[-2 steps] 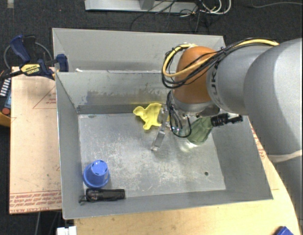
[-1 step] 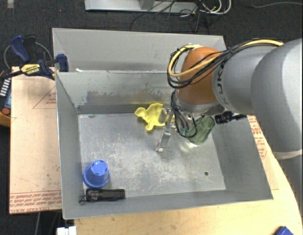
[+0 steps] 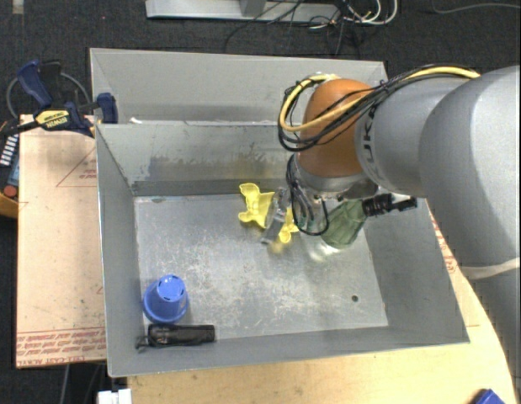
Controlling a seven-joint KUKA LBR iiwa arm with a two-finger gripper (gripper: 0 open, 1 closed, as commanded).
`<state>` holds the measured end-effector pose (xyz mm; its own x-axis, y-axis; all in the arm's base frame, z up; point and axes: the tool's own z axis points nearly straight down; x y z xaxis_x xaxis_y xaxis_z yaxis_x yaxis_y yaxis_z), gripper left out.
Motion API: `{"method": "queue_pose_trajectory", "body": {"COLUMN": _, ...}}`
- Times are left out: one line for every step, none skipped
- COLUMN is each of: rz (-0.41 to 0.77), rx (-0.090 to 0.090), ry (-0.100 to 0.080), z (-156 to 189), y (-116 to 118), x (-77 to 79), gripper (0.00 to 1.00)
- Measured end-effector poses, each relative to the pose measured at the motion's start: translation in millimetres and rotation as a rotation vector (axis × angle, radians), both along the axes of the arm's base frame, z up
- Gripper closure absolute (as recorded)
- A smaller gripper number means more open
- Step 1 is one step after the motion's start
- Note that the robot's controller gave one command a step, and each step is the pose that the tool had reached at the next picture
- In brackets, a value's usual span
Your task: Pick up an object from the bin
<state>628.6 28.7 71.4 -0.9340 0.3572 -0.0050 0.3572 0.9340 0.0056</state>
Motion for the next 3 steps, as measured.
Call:
{"method": "queue_pose_trajectory", "body": {"rz": 0.000, "rx": 0.000, "ry": 0.000, "z": 0.0, "y": 0.0, "x": 0.0, "gripper": 1.00}}
{"method": "queue_pose_trajectory", "body": {"rz": 0.000, "rx": 0.000, "ry": 0.004, "z": 3.0, "y": -0.1, "x": -1.2, "gripper": 1.00}}
{"method": "queue_pose_trajectory", "body": {"rz": 0.000, "rx": 0.000, "ry": 0.009, "z": 27.9, "y": -0.1, "x": -2.7, "gripper": 1.00}}
